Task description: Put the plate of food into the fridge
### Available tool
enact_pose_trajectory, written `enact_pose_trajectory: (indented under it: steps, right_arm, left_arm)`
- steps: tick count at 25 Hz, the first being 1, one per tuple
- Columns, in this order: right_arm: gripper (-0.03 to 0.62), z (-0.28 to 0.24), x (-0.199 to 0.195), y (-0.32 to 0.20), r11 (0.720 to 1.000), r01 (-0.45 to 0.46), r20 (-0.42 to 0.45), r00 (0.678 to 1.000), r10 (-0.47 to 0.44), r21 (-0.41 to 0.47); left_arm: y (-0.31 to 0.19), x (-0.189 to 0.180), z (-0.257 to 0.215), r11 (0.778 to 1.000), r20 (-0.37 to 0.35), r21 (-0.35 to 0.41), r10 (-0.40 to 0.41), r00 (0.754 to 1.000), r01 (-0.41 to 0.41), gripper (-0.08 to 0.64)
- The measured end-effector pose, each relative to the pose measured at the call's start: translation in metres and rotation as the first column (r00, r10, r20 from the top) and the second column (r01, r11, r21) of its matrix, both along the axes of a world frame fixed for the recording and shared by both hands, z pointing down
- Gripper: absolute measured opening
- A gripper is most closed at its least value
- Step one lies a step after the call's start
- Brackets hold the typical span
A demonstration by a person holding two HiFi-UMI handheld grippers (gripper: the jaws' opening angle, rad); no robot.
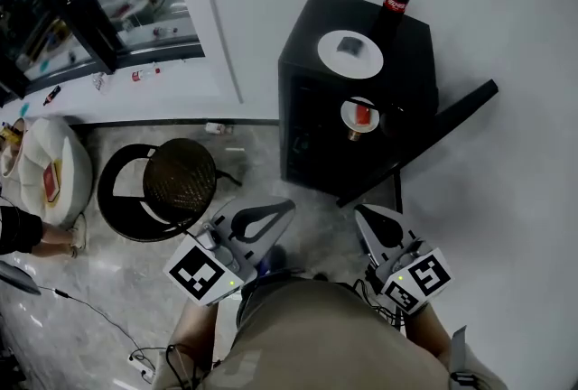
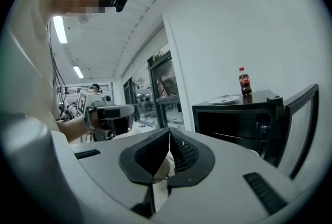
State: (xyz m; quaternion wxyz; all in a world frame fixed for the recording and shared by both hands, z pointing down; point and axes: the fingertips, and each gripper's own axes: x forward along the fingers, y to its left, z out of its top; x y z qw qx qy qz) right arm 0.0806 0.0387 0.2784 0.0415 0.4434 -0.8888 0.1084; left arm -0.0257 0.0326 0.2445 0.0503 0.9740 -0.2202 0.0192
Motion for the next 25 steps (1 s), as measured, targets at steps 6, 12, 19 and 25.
enact_pose_trajectory:
  steps: [6,12,19,25]
  right_arm:
    - [0.021,-0.009,-0.013,-0.027,0.994,-0.102,-0.086,0.991,0.105,0.044]
    - [0.021,-0.014,-0.025,-0.045,0.986,-0.161,-0.059,0.985,0.163,0.032]
    - [0.021,-0.006,-0.021,-0.053,0.983,-0.184,-0.08,0.98,0.183,0.0]
    - [0.021,0.005,-0.006,-0.059,0.984,-0.176,-0.06,0.983,0.174,-0.037]
  left_arm:
    - [-0.024,-0.019,0.0,0.998,0.0,0.019,0.064,0.998,-0.064,0.011]
    - [-0.043,-0.04,0.001,0.995,0.0,0.029,0.098,0.995,-0.098,0.011]
    - [-0.064,-0.043,0.007,0.991,-0.077,0.018,0.131,0.988,-0.13,0.011]
    - [-0.067,-0.02,0.015,0.99,-0.025,-0.016,0.136,0.99,-0.137,0.011]
